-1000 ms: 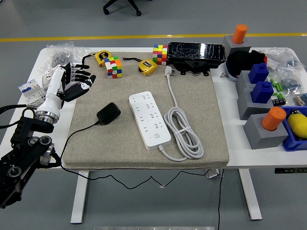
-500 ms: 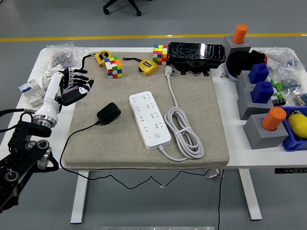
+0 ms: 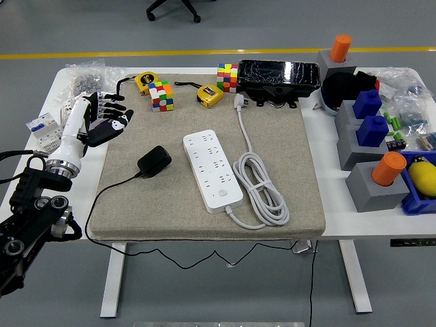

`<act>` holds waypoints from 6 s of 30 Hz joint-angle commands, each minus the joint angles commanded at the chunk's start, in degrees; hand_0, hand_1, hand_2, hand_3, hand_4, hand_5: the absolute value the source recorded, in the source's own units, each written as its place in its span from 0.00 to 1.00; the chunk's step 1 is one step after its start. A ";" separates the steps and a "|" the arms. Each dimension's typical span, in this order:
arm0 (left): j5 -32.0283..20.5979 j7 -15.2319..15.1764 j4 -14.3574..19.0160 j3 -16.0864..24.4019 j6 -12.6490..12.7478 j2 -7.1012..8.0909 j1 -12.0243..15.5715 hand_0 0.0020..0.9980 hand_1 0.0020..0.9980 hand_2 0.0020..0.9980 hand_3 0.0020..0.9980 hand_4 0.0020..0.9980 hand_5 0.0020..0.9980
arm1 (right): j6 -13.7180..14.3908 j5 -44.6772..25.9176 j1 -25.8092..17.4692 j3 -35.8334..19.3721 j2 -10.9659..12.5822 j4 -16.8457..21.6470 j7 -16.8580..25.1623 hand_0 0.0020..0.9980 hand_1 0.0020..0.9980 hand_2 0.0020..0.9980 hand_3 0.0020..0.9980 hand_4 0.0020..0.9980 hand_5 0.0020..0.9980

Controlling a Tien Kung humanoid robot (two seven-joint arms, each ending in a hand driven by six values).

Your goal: Put the plug near the board,insert it into the board,press the button,pull the plug out

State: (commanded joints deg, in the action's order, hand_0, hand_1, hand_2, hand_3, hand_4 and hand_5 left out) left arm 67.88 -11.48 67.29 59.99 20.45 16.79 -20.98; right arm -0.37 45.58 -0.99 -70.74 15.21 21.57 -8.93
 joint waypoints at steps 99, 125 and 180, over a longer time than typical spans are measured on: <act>-0.32 1.39 1.11 -2.06 -0.91 -0.70 -1.24 0.50 0.52 0.53 0.58 0.75 0.19 | 0.06 0.85 0.03 -2.35 -0.04 0.07 0.12 0.58 0.64 0.63 0.55 0.90 0.43; -0.31 1.48 1.09 -2.07 -0.92 -0.97 -1.20 0.50 0.52 0.53 0.58 0.75 0.19 | 0.05 0.94 -0.12 -2.44 -0.10 0.04 0.11 0.58 0.64 0.63 0.55 0.90 0.43; -0.24 1.60 1.37 -2.23 -0.91 -1.04 -1.01 0.50 0.52 0.53 0.58 0.76 0.19 | 0.06 0.90 -0.46 -2.56 -0.24 0.08 0.06 0.58 0.64 0.63 0.55 0.90 0.43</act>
State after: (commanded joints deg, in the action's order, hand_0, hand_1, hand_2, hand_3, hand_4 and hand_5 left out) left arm 67.64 -9.88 68.66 57.76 19.54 15.74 -22.00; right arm -0.32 46.48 -1.45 -73.30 14.98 21.64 -8.86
